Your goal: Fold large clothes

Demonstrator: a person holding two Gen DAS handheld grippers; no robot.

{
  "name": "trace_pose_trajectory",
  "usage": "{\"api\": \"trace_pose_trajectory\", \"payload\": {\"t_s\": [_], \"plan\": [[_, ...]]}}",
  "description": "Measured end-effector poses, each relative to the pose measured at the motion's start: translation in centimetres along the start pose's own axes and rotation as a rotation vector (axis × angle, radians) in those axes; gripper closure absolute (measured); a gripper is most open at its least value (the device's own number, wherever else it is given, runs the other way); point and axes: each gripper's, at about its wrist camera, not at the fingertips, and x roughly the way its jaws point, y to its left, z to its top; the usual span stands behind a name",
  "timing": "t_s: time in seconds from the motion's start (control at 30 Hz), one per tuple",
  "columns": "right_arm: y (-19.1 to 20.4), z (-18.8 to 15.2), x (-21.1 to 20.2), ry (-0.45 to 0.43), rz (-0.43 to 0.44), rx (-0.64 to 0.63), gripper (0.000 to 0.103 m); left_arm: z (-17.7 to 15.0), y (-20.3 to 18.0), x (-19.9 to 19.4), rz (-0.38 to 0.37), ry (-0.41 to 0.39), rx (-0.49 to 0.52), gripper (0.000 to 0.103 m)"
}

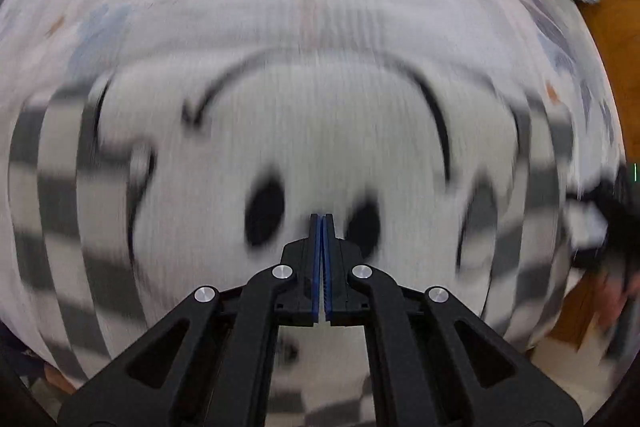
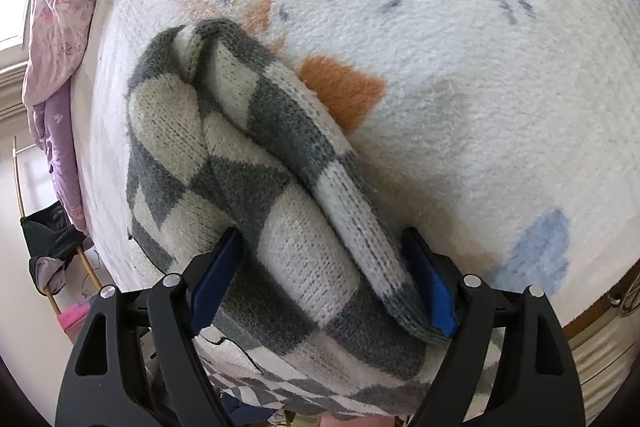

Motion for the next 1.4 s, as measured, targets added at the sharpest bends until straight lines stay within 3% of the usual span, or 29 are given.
{"api": "trace_pose_trajectory", "payload": {"t_s": [0.1,0.17,0.2,0.23,0.3,0.37,0.43,0.5,0.53,0.63,0.83,0.93,1.0,1.1,1.17,1.3,1.33,1.4], "plan": [[-0.2,0.0,0.2,0.021,-0.026,-0.003,0.015,-4.5,0.4,-0.1,-0.017,0.024,-0.085,0.102],[-0.5,0.2,0.3,0.035,-0.012,-0.004,0.014,-8.1,0.4,1.7,0.018,0.141,-0.105,0.102],[-0.6,0.3,0.4,0.043,-0.007,-0.005,0.014,-10.6,0.0,2.4,0.036,0.151,-0.1,0.102],[-0.8,0.4,0.4,0.056,-0.001,-0.008,0.014,-12.7,-0.6,2.1,0.061,0.112,-0.076,0.102],[-0.8,0.7,0.5,0.08,0.004,-0.023,0.014,-14.9,-1.3,2.1,0.088,0.133,-0.072,0.102],[-1.0,1.1,0.6,0.108,0.012,-0.05,0.014,-17.1,-0.7,2.4,0.061,0.208,-0.173,0.102],[-1.2,1.4,0.6,0.132,0.025,-0.063,0.014,-18.5,-0.6,1.2,0.053,0.186,-0.207,0.102],[-1.3,1.6,0.6,0.155,0.033,-0.071,0.014,-18.3,-0.9,0.7,0.052,0.241,-0.202,0.103],[-1.4,1.7,0.6,0.17,0.035,-0.076,0.013,-17.8,-1.1,-0.1,0.039,0.228,-0.198,0.103],[-1.8,2.2,0.6,0.227,0.05,-0.092,0.011,-14.5,-1.8,-3.2,0.04,0.095,-0.162,0.102],[-2.5,2.4,-0.1,0.302,0.097,-0.174,0.007,-5.7,-1.7,-4.5,0.048,-0.061,-0.143,0.102],[-2.3,2.1,-0.2,0.317,0.137,-0.221,0.006,-2.3,-2.0,-2.5,0.054,-0.051,-0.136,0.102],[-2.3,1.9,-0.4,0.318,0.157,-0.234,0.006,-2.1,-1.5,-0.6,0.05,-0.019,-0.137,0.102],[-2.8,1.8,-0.7,0.31,0.187,-0.233,0.006,-2.3,-1.4,-0.6,0.035,-0.043,-0.138,0.102],[-3.0,1.8,-0.5,0.3,0.146,-0.257,0.007,-2.7,-1.3,-0.8,0.027,-0.05,-0.141,0.102],[-1.7,0.6,1.6,0.282,-0.016,-0.41,0.007,-3.4,-0.5,-1.4,0.029,-0.033,-0.149,0.102],[-1.5,0.2,1.7,0.272,-0.052,-0.443,0.01,-3.5,-0.6,-1.5,0.033,-0.029,-0.143,0.102],[-1.8,0.1,1.0,0.232,-0.099,-0.438,0.026,-3.5,-0.7,-1.6,0.034,-0.025,-0.138,0.102]]}}
